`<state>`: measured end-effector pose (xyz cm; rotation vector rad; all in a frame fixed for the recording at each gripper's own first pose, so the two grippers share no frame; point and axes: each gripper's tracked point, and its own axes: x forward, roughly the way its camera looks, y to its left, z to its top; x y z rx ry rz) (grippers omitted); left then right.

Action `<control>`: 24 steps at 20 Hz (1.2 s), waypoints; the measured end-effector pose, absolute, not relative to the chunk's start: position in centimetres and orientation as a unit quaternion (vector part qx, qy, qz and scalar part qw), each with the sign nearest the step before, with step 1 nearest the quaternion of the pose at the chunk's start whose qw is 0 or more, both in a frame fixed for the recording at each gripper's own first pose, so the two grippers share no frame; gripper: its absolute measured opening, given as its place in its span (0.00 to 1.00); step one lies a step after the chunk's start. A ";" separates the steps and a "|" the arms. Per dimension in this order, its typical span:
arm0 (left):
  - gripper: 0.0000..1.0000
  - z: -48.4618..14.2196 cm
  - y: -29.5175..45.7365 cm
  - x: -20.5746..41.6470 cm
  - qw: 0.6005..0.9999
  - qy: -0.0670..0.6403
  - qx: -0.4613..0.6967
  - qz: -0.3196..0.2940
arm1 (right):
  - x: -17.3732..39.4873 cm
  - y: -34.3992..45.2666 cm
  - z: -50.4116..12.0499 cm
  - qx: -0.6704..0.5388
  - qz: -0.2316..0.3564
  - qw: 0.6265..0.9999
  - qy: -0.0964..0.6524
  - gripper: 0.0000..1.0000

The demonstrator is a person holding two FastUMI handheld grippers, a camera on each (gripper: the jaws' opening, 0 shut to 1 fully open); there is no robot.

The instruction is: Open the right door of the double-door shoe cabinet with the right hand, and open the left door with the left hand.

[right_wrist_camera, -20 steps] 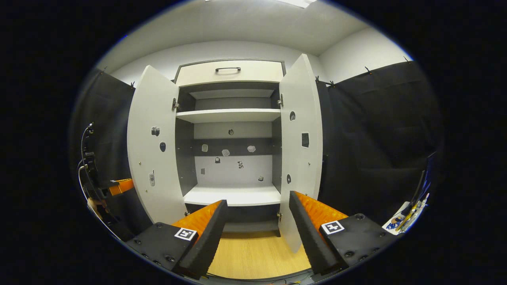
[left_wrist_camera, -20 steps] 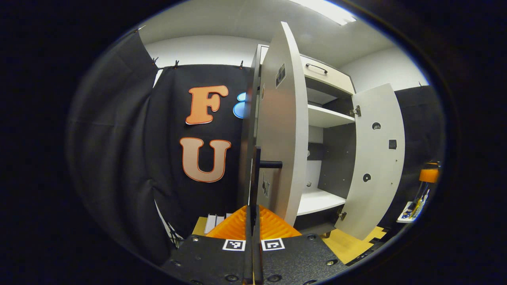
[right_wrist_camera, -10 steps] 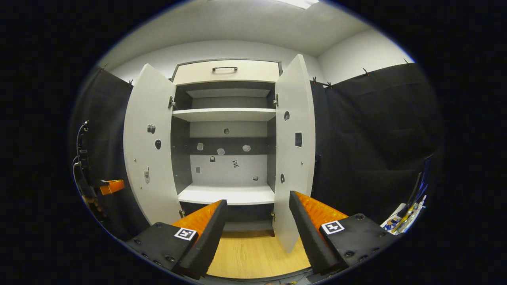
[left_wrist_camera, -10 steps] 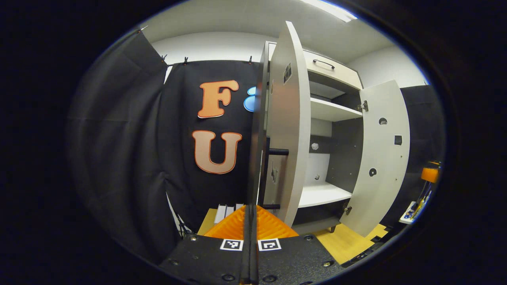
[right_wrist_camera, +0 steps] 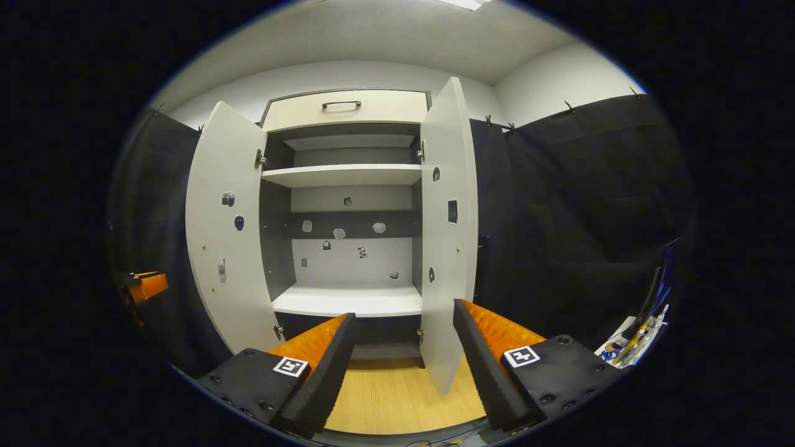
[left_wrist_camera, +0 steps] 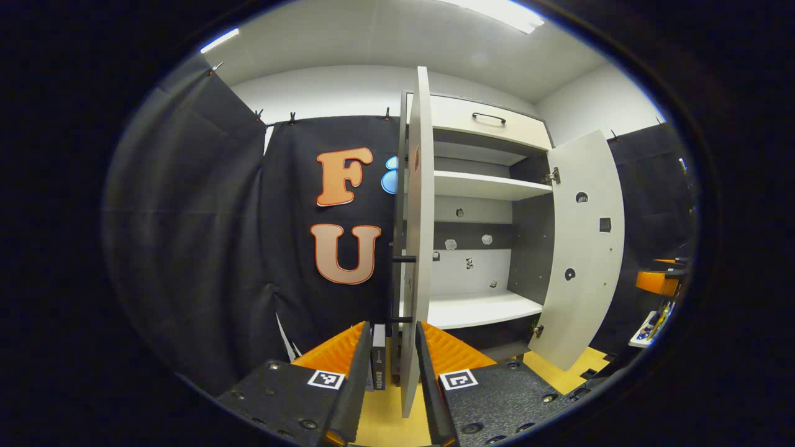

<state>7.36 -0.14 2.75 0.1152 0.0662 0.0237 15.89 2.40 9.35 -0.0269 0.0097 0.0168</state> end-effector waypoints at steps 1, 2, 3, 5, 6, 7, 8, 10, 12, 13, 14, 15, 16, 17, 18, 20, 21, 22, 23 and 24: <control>0.45 2.8 -0.7 7.2 0.998 0.030 0.052 0.013 | 15.8 2.0 9.4 -0.013 0.009 1.000 0.005 0.99; 0.47 2.9 -1.3 7.0 0.998 0.030 0.048 0.011 | 15.9 1.5 9.6 -0.013 0.009 1.000 0.003 0.99; 0.59 3.1 -1.9 6.9 0.998 0.029 0.047 0.007 | 15.7 0.9 9.9 -0.013 0.007 1.000 0.001 0.99; 0.80 3.6 -2.5 6.7 0.998 0.023 0.053 0.007 | 15.7 -0.1 10.1 -0.015 0.006 1.000 0.000 0.99; 0.88 3.7 -2.8 7.1 0.998 0.018 0.053 0.007 | 15.8 -0.6 10.2 -0.016 0.006 1.000 0.000 0.99; 0.97 3.8 -3.2 6.9 0.999 0.016 0.050 0.005 | 15.8 -1.1 10.1 -0.018 0.005 1.000 0.001 0.99; 0.97 3.7 -3.6 6.9 0.999 0.015 0.047 0.003 | 15.9 -1.6 10.1 -0.018 0.005 1.000 0.002 0.99; 0.94 3.9 -4.4 7.1 0.999 0.010 0.041 0.003 | 16.1 -2.3 10.0 -0.016 0.008 1.000 0.003 0.99; 0.92 4.1 -5.0 7.3 0.999 0.008 0.037 0.006 | 16.3 -3.0 9.9 -0.020 0.011 1.000 0.003 0.99; 0.92 4.1 -5.2 7.3 0.999 0.005 0.036 0.006 | 16.5 -3.2 10.0 -0.024 0.013 1.000 0.003 0.99; 0.95 4.1 -5.4 7.4 0.999 0.004 0.035 0.007 | 16.7 -3.5 10.1 -0.026 0.015 1.000 0.001 0.99; 0.95 4.1 -5.5 7.5 0.999 0.003 0.033 0.010 | 16.9 -3.7 10.2 -0.027 0.018 0.999 -0.001 0.99; 0.95 4.1 -5.7 7.5 0.999 0.002 0.031 0.014 | 17.1 -3.9 10.4 -0.026 0.021 0.999 -0.003 0.99; 0.95 4.2 -5.9 7.5 0.999 -0.001 0.029 0.017 | 17.3 -4.1 10.4 -0.025 0.025 0.999 -0.005 0.99; 0.95 4.3 -6.1 7.6 0.999 -0.003 0.027 0.020 | 17.6 -4.3 10.4 -0.024 0.029 0.999 -0.005 0.99; 0.95 4.3 -6.6 7.7 0.999 -0.006 0.028 0.026 | 18.0 -4.7 10.4 -0.022 0.039 0.999 -0.004 0.99; 0.95 4.2 -6.8 7.6 0.999 -0.007 0.032 0.030 | 18.3 -4.8 10.5 -0.022 0.044 0.999 -0.004 0.99; 0.95 4.3 -7.0 7.6 0.999 -0.008 0.035 0.032 | 18.5 -4.9 10.5 -0.021 0.047 0.999 -0.004 0.99; 0.95 4.4 -7.3 7.7 0.999 -0.009 0.038 0.033 | 18.8 -5.1 10.6 -0.022 0.049 0.999 -0.004 0.99; 0.95 4.4 -7.6 7.7 0.999 -0.011 0.039 0.033 | 18.9 -5.2 10.6 -0.023 0.050 0.998 -0.005 0.99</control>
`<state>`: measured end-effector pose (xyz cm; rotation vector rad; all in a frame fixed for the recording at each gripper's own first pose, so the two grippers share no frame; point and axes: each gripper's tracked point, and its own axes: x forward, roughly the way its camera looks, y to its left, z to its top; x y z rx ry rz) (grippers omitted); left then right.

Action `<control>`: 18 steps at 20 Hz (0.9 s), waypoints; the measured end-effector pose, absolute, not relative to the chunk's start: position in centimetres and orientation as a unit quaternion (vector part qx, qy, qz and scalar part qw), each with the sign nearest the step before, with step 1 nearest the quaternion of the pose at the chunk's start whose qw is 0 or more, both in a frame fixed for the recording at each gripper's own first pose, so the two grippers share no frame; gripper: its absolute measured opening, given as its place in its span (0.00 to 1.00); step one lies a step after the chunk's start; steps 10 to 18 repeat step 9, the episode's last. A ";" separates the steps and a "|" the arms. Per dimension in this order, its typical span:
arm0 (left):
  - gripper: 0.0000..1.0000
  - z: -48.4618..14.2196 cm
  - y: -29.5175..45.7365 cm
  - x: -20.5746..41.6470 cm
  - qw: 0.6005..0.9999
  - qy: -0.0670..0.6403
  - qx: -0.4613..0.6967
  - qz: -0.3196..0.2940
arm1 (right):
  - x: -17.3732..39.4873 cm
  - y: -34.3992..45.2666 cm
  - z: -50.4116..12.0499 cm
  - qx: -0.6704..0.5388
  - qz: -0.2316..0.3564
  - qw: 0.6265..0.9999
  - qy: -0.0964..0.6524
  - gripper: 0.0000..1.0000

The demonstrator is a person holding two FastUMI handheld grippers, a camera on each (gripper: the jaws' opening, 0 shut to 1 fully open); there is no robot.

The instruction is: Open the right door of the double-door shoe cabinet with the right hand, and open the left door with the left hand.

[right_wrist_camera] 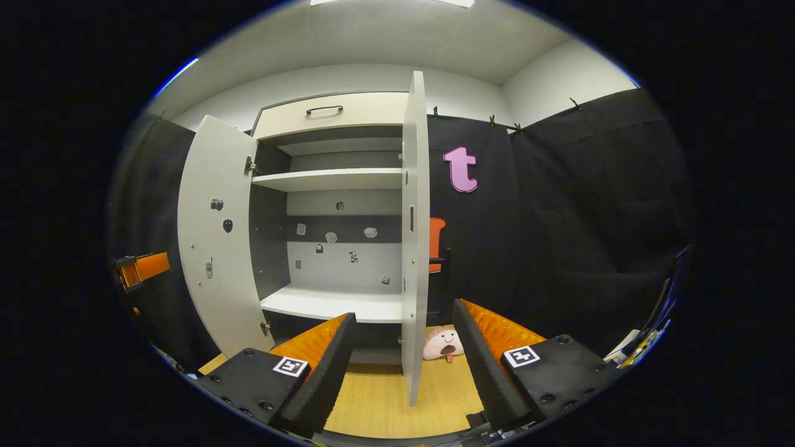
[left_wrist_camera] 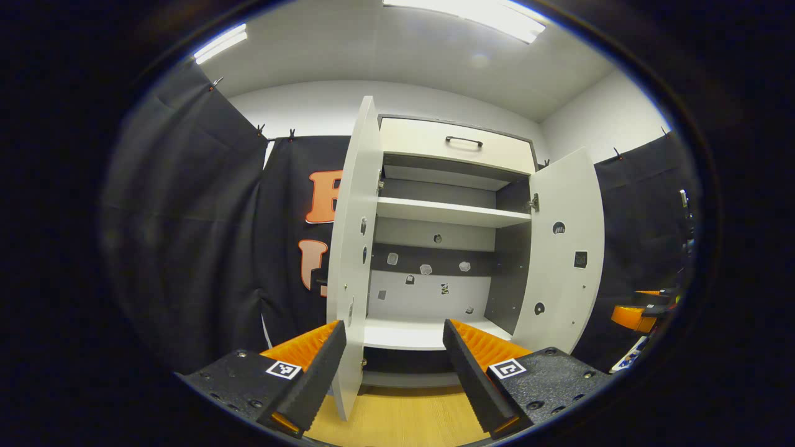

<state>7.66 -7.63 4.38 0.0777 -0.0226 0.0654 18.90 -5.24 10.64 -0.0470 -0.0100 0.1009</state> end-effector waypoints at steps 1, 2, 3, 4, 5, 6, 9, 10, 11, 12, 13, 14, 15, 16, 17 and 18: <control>0.95 4.4 -8.1 7.7 0.999 -0.013 0.038 0.032 | 19.2 -5.4 10.7 -0.025 0.053 0.998 -0.005 0.99; 0.95 4.3 -8.5 7.8 0.999 -0.013 0.036 0.031 | 19.3 -5.4 10.7 -0.025 0.057 0.998 -0.004 0.99; 0.95 4.3 -8.9 7.9 0.999 -0.015 0.033 0.029 | 19.4 -5.4 10.8 -0.025 0.061 0.998 -0.005 0.99; 0.95 4.3 -9.3 8.0 0.999 -0.016 0.028 0.030 | 19.6 -5.5 10.9 -0.026 0.062 0.998 -0.007 0.99; 0.95 4.2 -9.7 8.2 0.999 -0.016 0.026 0.026 | 19.7 -5.7 11.0 -0.027 0.059 0.998 -0.009 0.99; 0.95 4.1 -10.1 8.2 0.999 -0.015 0.026 0.024 | 19.9 -5.9 11.0 -0.028 0.057 0.998 -0.011 0.99; 0.95 4.1 -11.0 8.2 0.999 -0.018 0.032 0.026 | 19.9 -5.7 10.6 -0.029 0.065 0.997 -0.004 0.89; 0.95 4.1 -11.0 8.2 0.999 -0.018 0.032 0.026 | 19.9 -5.7 10.6 -0.029 0.065 0.997 -0.004 0.89; 0.95 4.1 -11.0 8.2 0.999 -0.018 0.032 0.026 | 19.9 -5.7 10.6 -0.029 0.065 0.997 -0.004 0.89; 0.95 4.1 -11.0 8.2 0.999 -0.018 0.032 0.026 | 19.9 -5.7 10.6 -0.029 0.065 0.997 -0.004 0.89; 0.95 4.1 -11.0 8.2 0.999 -0.018 0.032 0.026 | 19.9 -5.7 10.6 -0.029 0.065 0.997 -0.004 0.89; 0.95 4.1 -11.0 8.2 0.999 -0.018 0.032 0.026 | 19.9 -5.7 10.6 -0.029 0.065 0.997 -0.004 0.89; 0.95 4.1 -11.0 8.2 0.999 -0.018 0.032 0.026 | 19.9 -5.7 10.6 -0.029 0.065 0.997 -0.004 0.89; 0.95 4.1 -11.0 8.2 0.999 -0.018 0.032 0.026 | 19.9 -5.7 10.6 -0.029 0.065 0.997 -0.004 0.89; 0.95 4.1 -11.0 8.2 0.999 -0.018 0.032 0.026 | 19.9 -5.7 10.6 -0.029 0.065 0.997 -0.004 0.89; 0.95 4.1 -11.0 8.2 0.999 -0.018 0.032 0.026 | 19.9 -5.7 10.6 -0.029 0.065 0.997 -0.004 0.89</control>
